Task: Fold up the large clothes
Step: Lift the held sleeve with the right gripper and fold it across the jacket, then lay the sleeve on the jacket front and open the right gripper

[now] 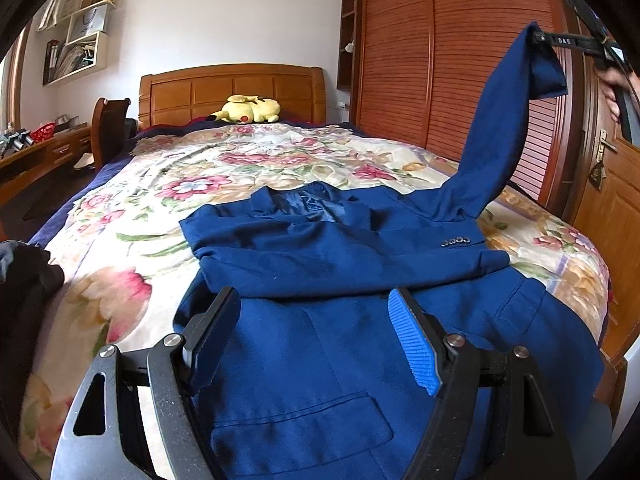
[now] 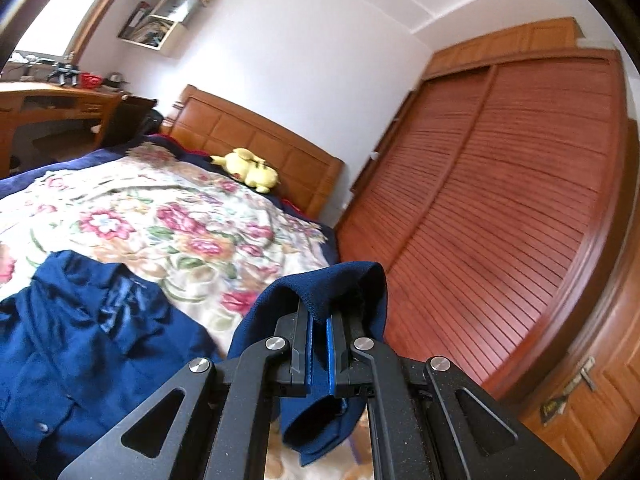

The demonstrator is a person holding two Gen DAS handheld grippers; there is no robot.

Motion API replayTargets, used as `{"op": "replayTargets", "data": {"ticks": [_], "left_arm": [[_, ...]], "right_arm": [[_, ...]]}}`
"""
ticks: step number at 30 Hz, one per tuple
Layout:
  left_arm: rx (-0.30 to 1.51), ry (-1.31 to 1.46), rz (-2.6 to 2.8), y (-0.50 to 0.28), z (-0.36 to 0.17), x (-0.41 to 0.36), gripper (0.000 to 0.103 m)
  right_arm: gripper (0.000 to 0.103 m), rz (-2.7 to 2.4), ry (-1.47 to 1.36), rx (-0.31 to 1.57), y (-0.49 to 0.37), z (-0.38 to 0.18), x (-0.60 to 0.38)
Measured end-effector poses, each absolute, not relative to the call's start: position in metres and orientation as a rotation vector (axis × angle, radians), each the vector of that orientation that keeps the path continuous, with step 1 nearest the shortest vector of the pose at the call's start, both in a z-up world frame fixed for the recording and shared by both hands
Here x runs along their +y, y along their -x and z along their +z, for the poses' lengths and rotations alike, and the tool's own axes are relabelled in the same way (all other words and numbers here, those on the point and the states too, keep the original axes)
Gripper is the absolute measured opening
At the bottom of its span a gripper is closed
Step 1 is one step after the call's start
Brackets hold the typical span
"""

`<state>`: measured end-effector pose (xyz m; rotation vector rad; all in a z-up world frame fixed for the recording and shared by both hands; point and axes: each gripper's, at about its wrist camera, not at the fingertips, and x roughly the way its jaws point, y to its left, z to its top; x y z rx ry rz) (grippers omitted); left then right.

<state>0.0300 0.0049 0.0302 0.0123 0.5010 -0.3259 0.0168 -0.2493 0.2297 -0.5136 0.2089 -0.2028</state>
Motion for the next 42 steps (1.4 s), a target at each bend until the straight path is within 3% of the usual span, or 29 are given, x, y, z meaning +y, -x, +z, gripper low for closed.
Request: {"op": "replayTargets", "data": {"ticks": [21, 42], "left_arm": [[0.484, 0.002, -0.271, -0.024, 0.032, 0.033, 0.077], [0.49, 0.045, -0.165, -0.032, 0.025, 0.077, 0.077]], "right_arm": [[0.005, 0.192, 0.55, 0.315, -0.003, 0.21, -0.172], [0.008, 0.493, 0.222, 0.513, -0.04, 0.168, -0.188]]}}
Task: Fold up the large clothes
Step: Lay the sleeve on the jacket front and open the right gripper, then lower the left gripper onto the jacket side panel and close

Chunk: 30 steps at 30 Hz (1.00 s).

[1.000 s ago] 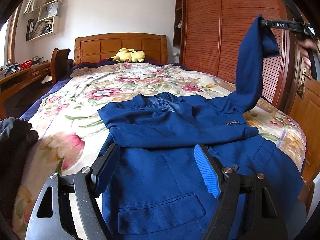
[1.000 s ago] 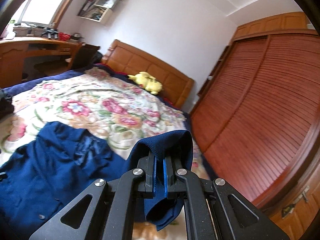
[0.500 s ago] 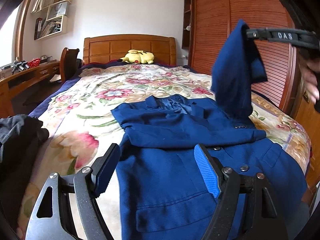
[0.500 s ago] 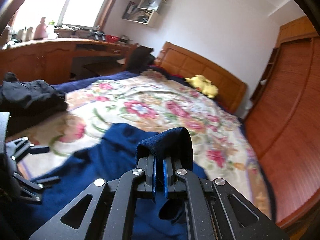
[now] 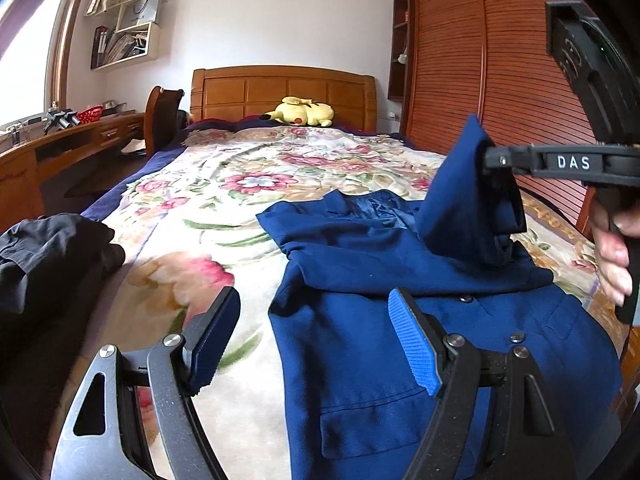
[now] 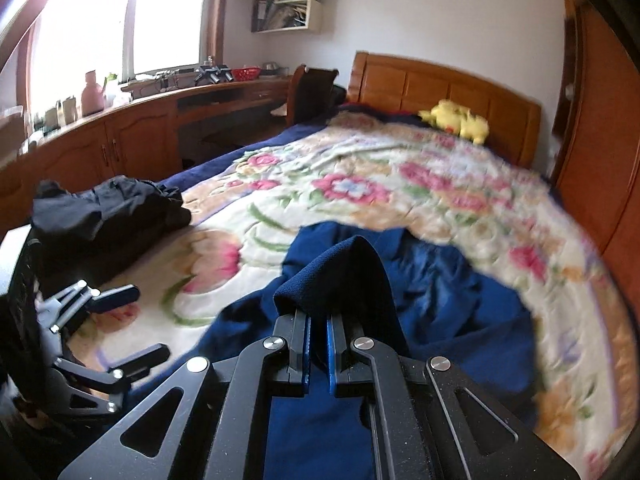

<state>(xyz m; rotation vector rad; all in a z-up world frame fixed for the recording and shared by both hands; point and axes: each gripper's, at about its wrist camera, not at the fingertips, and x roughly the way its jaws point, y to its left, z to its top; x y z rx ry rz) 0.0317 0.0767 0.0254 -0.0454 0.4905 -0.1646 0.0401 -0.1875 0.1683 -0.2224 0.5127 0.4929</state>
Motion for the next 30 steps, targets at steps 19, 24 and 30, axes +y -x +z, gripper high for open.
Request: {"op": "replayTargets", "data": {"ticks": [19, 24, 30], "left_arm": [[0.517, 0.005, -0.178, -0.037, 0.017, 0.061, 0.077], [0.521, -0.001, -0.204, -0.037, 0.017, 0.051, 0.077], [0.535, 0.05, -0.314, -0.034, 0.02, 0.033, 0.077]], "right_arm": [[0.063, 0.398, 0.263, 0.509, -0.035, 0.128, -0.201], [0.063, 0.337, 0.27, 0.54, -0.033, 0.092, -0.227], [0.063, 0.229, 0.285, 0.582, -0.027, 0.065, -0.263]]}}
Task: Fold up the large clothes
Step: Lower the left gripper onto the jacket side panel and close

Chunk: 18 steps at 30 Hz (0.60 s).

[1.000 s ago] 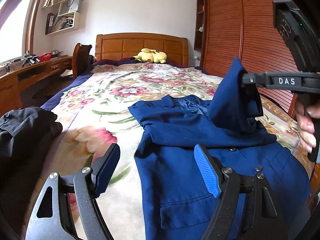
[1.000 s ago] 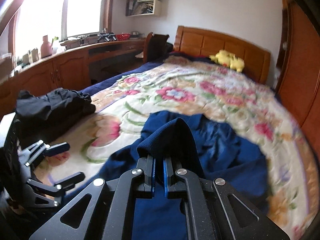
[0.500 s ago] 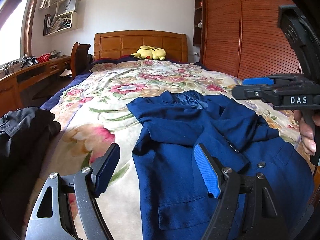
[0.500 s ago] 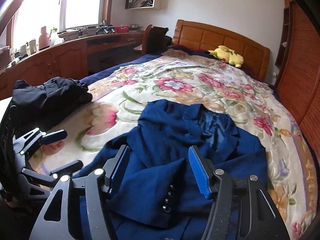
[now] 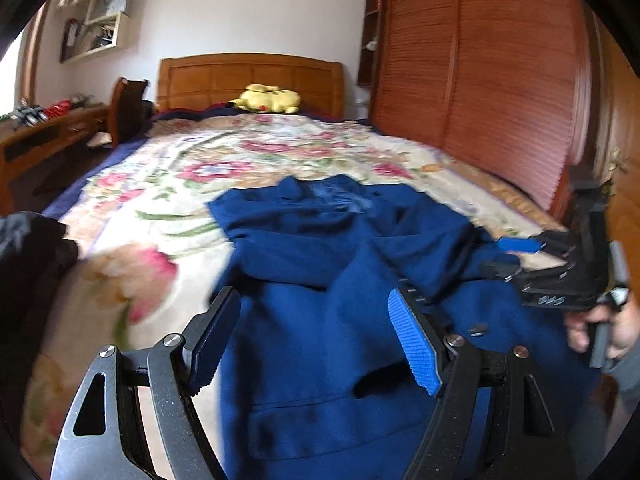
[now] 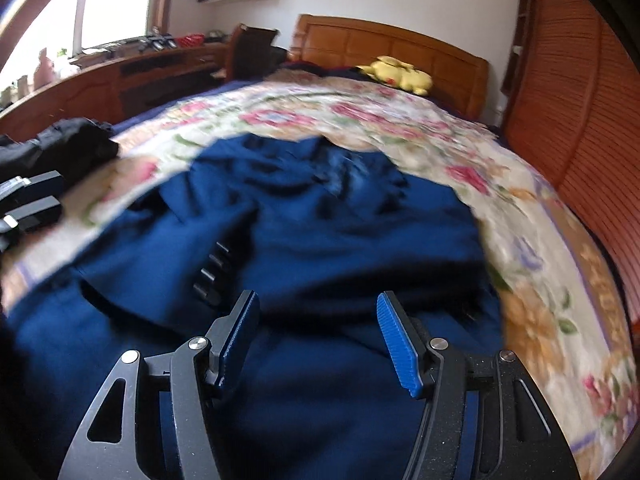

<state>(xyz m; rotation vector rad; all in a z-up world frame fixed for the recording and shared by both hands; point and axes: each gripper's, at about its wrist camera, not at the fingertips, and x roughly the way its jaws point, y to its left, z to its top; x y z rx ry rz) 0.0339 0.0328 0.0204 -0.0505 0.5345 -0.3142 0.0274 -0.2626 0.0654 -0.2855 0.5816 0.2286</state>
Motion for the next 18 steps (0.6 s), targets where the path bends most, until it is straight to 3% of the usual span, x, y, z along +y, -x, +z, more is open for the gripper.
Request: {"op": "replayTargets", "data": {"ticks": [18], "left_arm": [[0.578, -0.06, -0.462, -0.045, 0.011, -0.056, 0.077]], "right_arm": [[0.063, 0.165, 0.194, 0.692, -0.041, 0.028, -0.281]]}}
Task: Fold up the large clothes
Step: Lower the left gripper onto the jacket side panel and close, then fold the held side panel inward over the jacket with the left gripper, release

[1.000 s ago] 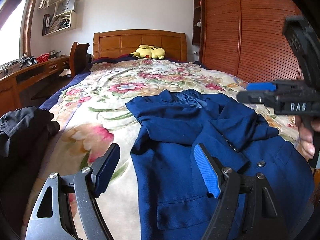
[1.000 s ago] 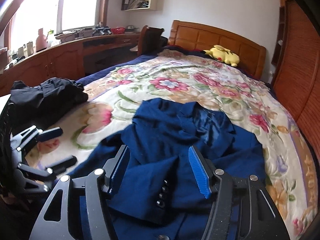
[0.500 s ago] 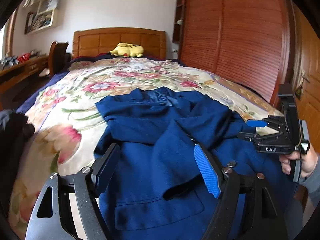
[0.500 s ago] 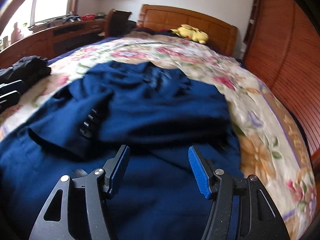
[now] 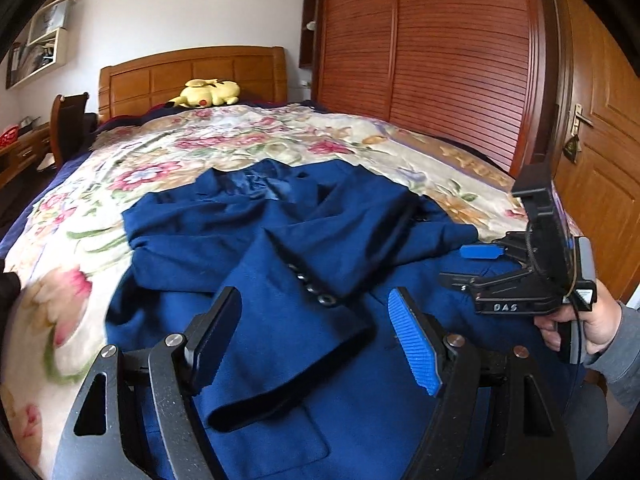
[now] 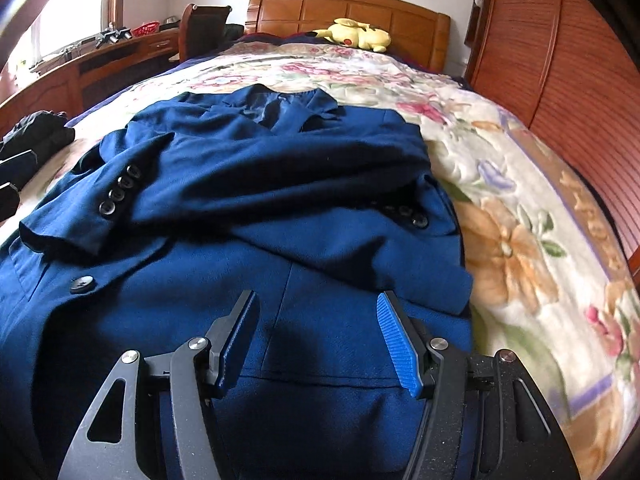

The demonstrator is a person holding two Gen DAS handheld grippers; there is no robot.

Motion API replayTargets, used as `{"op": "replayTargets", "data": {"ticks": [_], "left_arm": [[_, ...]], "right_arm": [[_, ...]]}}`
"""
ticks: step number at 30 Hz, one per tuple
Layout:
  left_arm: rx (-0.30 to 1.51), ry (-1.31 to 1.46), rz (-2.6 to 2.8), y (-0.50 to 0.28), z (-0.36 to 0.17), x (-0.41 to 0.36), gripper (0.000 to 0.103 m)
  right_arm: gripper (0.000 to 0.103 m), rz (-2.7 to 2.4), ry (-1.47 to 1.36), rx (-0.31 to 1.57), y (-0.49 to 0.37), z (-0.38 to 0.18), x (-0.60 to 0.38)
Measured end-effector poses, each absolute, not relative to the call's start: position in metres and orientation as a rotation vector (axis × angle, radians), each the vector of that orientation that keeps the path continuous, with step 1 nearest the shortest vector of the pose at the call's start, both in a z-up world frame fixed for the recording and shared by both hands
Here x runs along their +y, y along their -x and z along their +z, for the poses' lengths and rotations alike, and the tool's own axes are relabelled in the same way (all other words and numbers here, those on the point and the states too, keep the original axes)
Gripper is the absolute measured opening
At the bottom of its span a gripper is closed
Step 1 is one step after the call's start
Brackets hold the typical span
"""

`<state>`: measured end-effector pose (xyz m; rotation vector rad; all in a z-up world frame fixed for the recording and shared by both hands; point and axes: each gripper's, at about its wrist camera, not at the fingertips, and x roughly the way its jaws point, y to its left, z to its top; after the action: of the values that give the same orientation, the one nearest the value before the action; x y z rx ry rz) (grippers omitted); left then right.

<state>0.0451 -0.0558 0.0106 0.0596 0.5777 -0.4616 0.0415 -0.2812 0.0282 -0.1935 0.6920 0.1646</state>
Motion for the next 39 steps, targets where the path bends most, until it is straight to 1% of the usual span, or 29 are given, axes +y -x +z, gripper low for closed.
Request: {"op": "replayTargets", "data": {"ticks": [8, 12, 17, 26, 27, 29, 30, 33, 35, 39], "left_arm": [[0.683, -0.094, -0.456, -0.064, -0.01, -0.075, 0.075], [0.741, -0.097, -0.445, -0.071, -0.021, -0.076, 0.07], [0.816, -0.101, -0.441, -0.08, -0.035, -0.08, 0.07], [0.849, -0.122, -0.434, -0.084, -0.042, -0.084, 0.07], [0.848, -0.125, -0.433, -0.083, -0.042, -0.085, 0.062], [0.847, -0.128, -0.429, -0.083, -0.042, -0.084, 0.054], [0.845, -0.126, -0.433, -0.082, -0.042, -0.084, 0.044], [0.831, -0.128, -0.425, -0.079, -0.038, -0.083, 0.027], [0.808, -0.102, -0.422, -0.077, -0.032, -0.077, 0.021], [0.723, -0.048, -0.408, -0.07, -0.009, -0.057, 0.015]], "right_arm": [[0.063, 0.18, 0.18, 0.684, -0.042, 0.021, -0.278], [0.063, 0.192, 0.16, 0.682, -0.043, 0.017, -0.294], [0.063, 0.198, 0.158, 0.675, -0.036, 0.019, -0.299], [0.063, 0.196, 0.169, 0.679, -0.036, 0.019, -0.297], [0.063, 0.196, 0.171, 0.68, -0.036, 0.018, -0.296], [0.063, 0.195, 0.173, 0.683, -0.036, 0.018, -0.296], [0.063, 0.195, 0.173, 0.683, -0.036, 0.018, -0.296], [0.063, 0.195, 0.174, 0.682, -0.036, 0.018, -0.296], [0.063, 0.194, 0.174, 0.681, -0.036, 0.018, -0.296], [0.063, 0.195, 0.173, 0.682, -0.036, 0.018, -0.296]]}}
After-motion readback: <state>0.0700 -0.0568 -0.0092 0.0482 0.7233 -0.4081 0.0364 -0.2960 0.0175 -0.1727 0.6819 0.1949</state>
